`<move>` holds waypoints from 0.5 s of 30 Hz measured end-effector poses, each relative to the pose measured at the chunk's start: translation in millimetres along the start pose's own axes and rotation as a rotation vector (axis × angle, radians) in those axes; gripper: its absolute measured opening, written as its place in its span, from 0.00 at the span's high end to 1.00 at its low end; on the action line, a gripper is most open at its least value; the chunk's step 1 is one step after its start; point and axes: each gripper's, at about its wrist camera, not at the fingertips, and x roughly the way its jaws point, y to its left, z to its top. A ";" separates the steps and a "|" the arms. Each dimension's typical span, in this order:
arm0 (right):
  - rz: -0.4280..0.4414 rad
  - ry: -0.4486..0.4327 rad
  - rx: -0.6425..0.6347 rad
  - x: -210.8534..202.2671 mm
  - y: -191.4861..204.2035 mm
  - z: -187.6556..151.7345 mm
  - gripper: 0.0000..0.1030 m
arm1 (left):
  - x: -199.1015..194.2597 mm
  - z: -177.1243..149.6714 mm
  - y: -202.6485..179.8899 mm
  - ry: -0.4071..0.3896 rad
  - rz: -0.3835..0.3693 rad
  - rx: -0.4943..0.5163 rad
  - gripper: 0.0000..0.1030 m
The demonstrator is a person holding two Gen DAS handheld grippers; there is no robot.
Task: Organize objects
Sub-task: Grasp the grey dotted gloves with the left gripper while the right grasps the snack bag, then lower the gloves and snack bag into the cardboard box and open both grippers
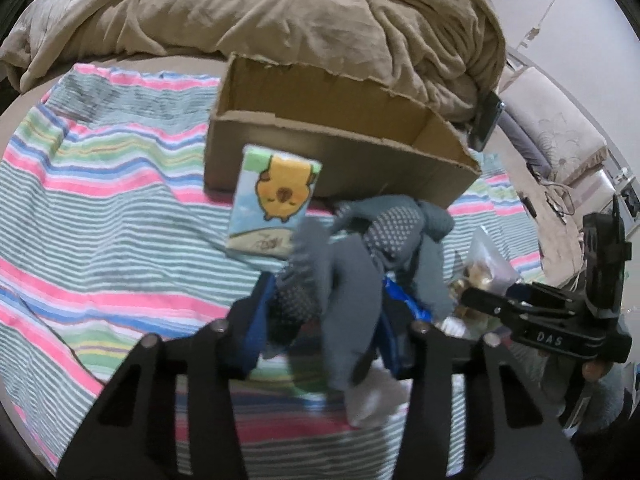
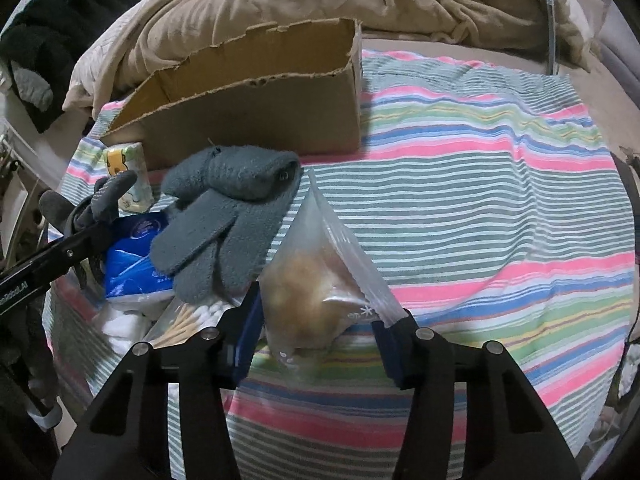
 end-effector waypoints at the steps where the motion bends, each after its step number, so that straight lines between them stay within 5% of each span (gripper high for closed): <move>1: 0.002 -0.006 0.002 -1.9 0.5 0.5 0.48 | -1.5 1.2 -1.1 -0.007 -0.001 0.004 0.57; 4: 0.000 -0.030 0.006 -10.7 -0.6 2.5 0.48 | -5.9 3.6 -2.9 -0.019 -0.007 0.009 0.65; 15: -0.008 -0.131 -0.015 -43.9 15.7 19.2 0.48 | -30.9 8.5 -11.3 -0.081 -0.036 0.032 0.68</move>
